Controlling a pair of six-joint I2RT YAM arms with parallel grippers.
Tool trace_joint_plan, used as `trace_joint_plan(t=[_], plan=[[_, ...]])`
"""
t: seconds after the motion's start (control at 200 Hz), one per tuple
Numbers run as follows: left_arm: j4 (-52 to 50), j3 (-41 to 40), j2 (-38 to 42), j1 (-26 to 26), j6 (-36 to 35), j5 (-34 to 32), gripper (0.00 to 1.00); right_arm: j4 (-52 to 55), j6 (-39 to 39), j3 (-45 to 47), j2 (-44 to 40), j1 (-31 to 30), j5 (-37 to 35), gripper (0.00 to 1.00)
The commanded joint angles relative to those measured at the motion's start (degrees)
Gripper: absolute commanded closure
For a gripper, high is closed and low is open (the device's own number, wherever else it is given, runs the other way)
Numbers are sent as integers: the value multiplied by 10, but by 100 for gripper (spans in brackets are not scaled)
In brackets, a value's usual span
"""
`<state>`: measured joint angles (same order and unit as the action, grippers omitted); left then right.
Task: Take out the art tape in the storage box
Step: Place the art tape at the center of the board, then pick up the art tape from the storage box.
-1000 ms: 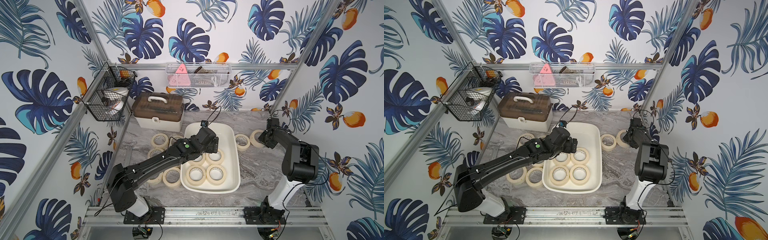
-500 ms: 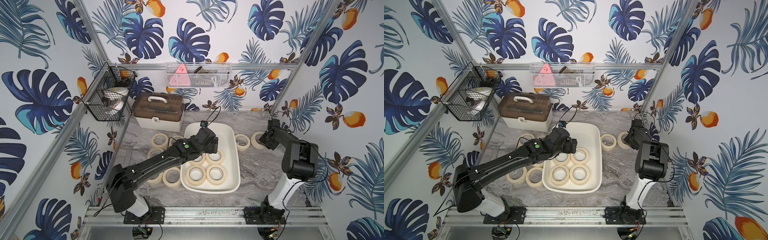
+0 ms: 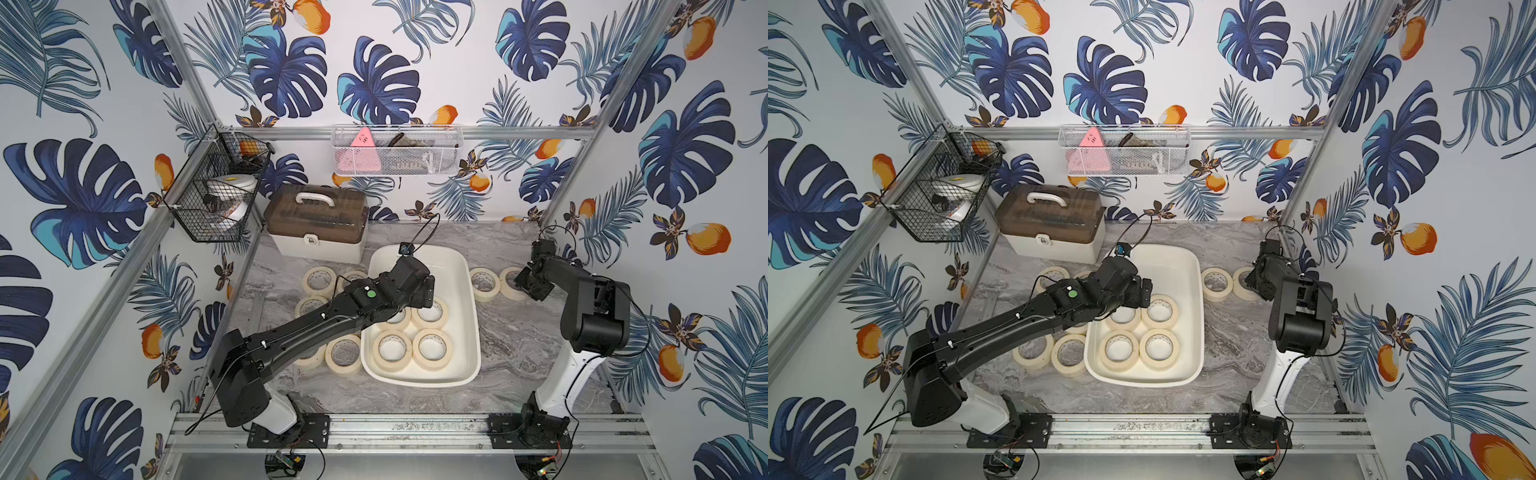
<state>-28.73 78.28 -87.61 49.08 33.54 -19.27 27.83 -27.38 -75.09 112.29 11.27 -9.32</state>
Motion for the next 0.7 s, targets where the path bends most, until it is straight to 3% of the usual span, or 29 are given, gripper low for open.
trace_joint_plan(t=[0.0,0.32,0.52,0.696], plan=[[-9,-1,7,-1,7,-1,6,18,2,-12,-19,-1,3,52],[-28,-56,20,-10,26,9,6,93,28,-18,-126,-18,45,39],[-38,-112,8,-13,116,-13,7,87,18,17,-194,-61,109,36],[-10,-162,-8,-16,198,-39,12,110,12,8,-221,-136,100,36]])
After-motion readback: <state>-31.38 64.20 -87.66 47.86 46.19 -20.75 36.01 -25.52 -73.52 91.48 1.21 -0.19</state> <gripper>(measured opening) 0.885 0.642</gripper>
